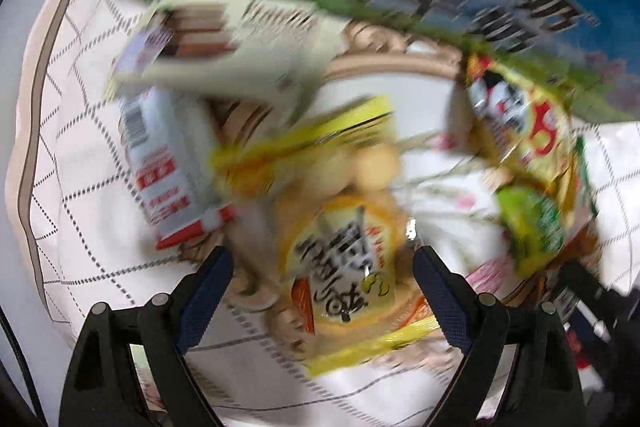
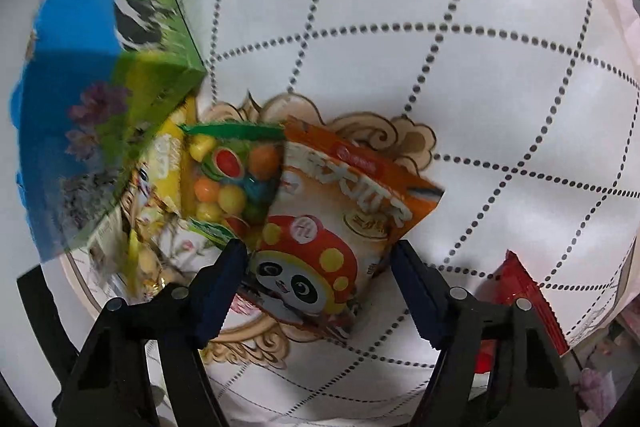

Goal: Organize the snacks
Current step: 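Grasp the yellow cookie bag with the left tool while the right tool grasps an orange panda bag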

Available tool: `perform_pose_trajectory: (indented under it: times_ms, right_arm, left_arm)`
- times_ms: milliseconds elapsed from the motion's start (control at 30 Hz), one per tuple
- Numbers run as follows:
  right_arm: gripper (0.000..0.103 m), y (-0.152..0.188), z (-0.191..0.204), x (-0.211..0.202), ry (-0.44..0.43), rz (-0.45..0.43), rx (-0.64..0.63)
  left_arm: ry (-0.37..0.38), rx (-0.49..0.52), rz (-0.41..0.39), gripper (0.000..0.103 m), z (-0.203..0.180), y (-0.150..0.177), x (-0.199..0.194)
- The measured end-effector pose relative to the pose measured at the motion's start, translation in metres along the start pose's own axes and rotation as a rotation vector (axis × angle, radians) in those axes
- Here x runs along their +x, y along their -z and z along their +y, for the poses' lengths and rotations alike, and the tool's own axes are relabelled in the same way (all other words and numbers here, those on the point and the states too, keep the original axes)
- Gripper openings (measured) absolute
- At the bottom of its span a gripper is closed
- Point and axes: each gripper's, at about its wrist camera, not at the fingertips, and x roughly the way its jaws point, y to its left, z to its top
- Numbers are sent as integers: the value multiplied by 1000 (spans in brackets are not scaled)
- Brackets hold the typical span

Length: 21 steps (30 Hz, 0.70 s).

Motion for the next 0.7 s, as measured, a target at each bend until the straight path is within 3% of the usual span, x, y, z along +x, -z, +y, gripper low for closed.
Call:
perform_pose_trajectory:
  times_ms: [233, 433, 467, 600, 700]
  right_arm:
    - [71, -9, 11, 10, 59, 26, -46]
    - [64, -13, 25, 16, 101, 7, -78]
    - [62, -13, 27, 17, 103, 5, -86]
    - [54, -2, 35, 14, 111, 2, -160]
    - [53, 13, 40, 9, 117, 10, -234]
  left_arm:
    - [81, -47, 30, 92, 27, 4, 2]
    - [60, 11, 19, 92, 8, -20, 8]
    - [57, 27, 6, 90, 1, -21, 7]
    - [48, 93, -55, 64, -16, -14, 1]
    - [51, 135, -66, 59, -17, -4, -5]
